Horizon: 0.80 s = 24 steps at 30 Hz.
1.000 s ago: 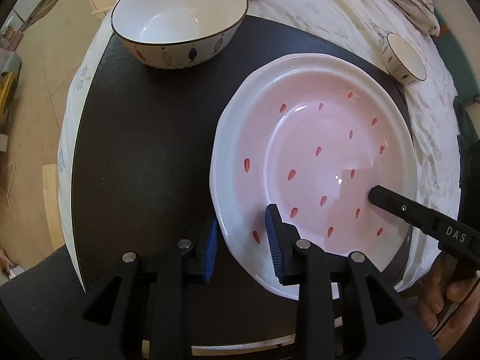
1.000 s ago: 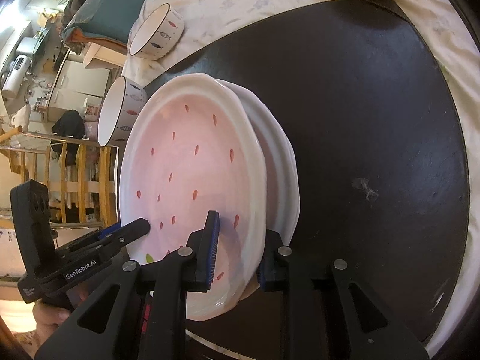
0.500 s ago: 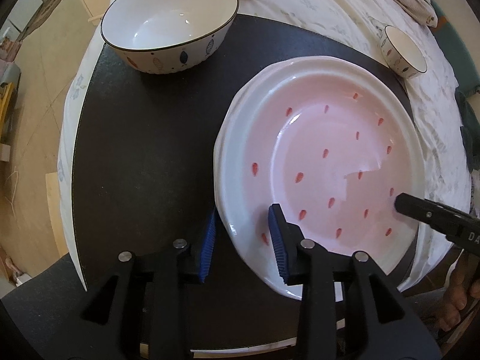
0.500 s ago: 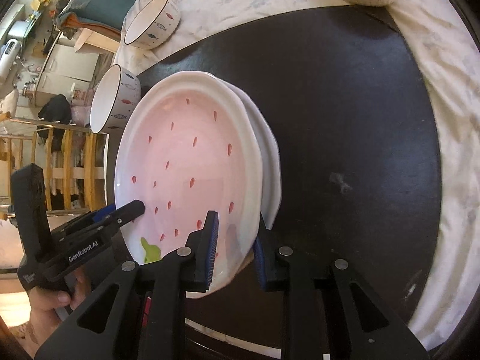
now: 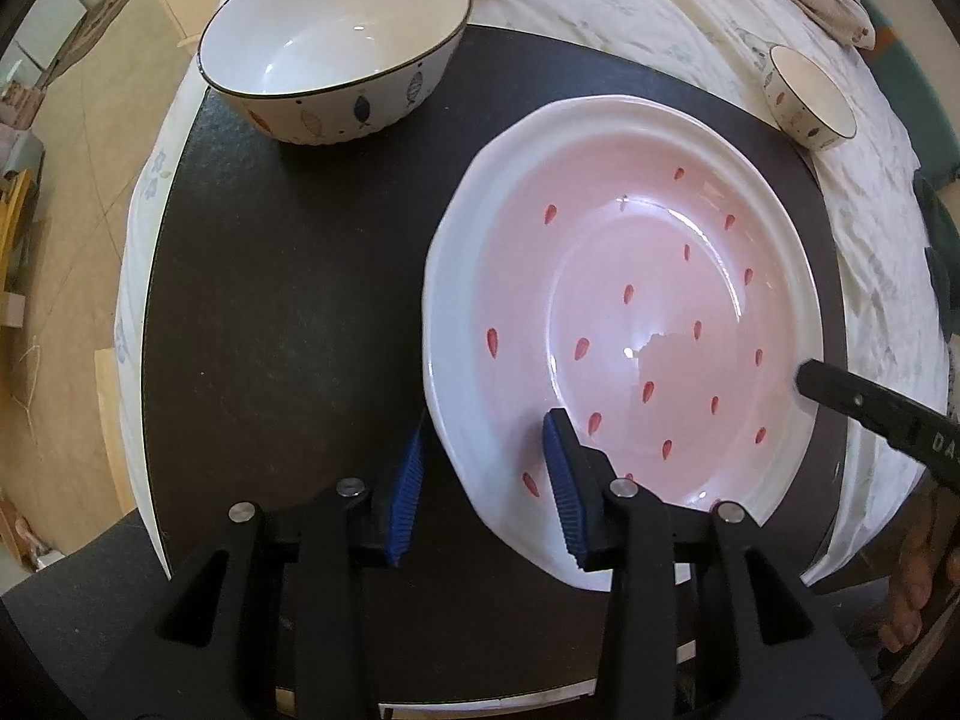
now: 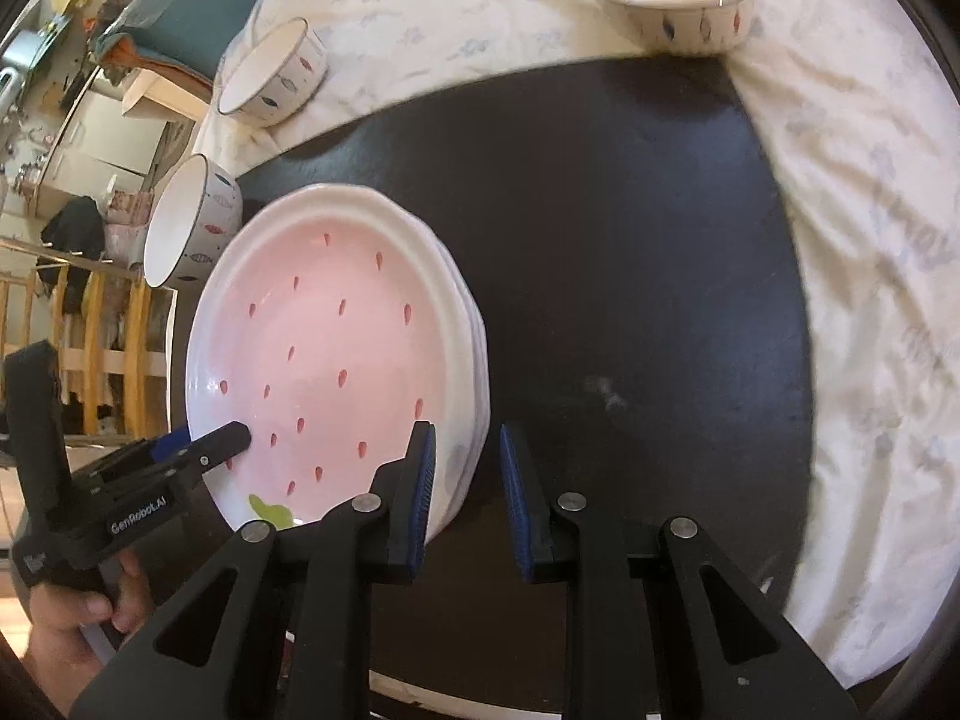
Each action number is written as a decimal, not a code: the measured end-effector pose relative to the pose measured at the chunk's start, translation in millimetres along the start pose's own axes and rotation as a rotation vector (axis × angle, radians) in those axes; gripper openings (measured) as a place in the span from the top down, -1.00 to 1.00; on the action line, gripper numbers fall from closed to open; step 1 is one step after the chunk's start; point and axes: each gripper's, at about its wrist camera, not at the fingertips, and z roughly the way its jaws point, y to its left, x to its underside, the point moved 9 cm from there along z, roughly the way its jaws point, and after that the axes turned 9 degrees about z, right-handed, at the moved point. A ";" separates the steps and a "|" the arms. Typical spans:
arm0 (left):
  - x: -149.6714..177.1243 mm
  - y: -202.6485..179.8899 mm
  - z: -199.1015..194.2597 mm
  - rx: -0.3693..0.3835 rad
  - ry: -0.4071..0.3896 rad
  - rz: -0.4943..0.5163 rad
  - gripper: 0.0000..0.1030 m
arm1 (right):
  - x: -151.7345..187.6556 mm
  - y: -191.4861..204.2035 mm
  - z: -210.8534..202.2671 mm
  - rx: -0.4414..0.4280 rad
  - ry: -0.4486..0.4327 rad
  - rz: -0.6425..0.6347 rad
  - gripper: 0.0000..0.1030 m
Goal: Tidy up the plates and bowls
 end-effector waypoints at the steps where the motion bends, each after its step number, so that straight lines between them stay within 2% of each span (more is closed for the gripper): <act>1: 0.3 -0.6 -0.2 -0.005 -0.003 0.005 0.28 | -0.1 -1.2 3.4 -0.004 0.005 0.012 0.41; 2: 0.4 -0.1 -0.4 -0.012 -0.005 0.008 0.25 | -0.4 -2.3 5.2 -0.008 0.007 0.025 0.16; 4: 0.7 0.8 -1.8 -0.036 -0.011 0.017 0.16 | -2.7 -3.6 9.2 -0.020 0.006 0.052 -0.03; 5: 0.7 0.7 -2.0 -0.047 -0.014 0.024 0.14 | -3.3 -3.8 10.6 -0.025 0.008 0.057 -0.03; 7: 0.7 0.6 -1.6 -0.073 -0.015 0.039 -0.04 | -3.4 -3.4 15.1 -0.037 0.020 0.065 -0.03; 11: -0.2 0.4 0.5 -0.090 -0.018 0.052 -0.17 | 1.9 1.0 20.5 -0.041 0.027 0.046 -0.03; 14: -0.8 2.0 -0.6 -0.089 -0.018 0.040 -0.19 | 4.6 13.4 20.9 -0.046 0.018 0.012 -0.06; 17: -6.7 3.7 -12.1 -0.084 -0.078 0.020 -0.19 | 7.3 16.9 22.9 -0.003 0.001 -0.032 -0.07; 20: -12.0 4.7 -20.9 -0.118 -0.121 0.032 -0.19 | 6.8 14.2 19.8 -0.016 -0.008 -0.016 -0.05; 24: -10.0 0.8 -18.0 -0.120 -0.112 0.049 -0.20 | -0.7 6.9 9.8 0.012 -0.053 -0.001 -0.05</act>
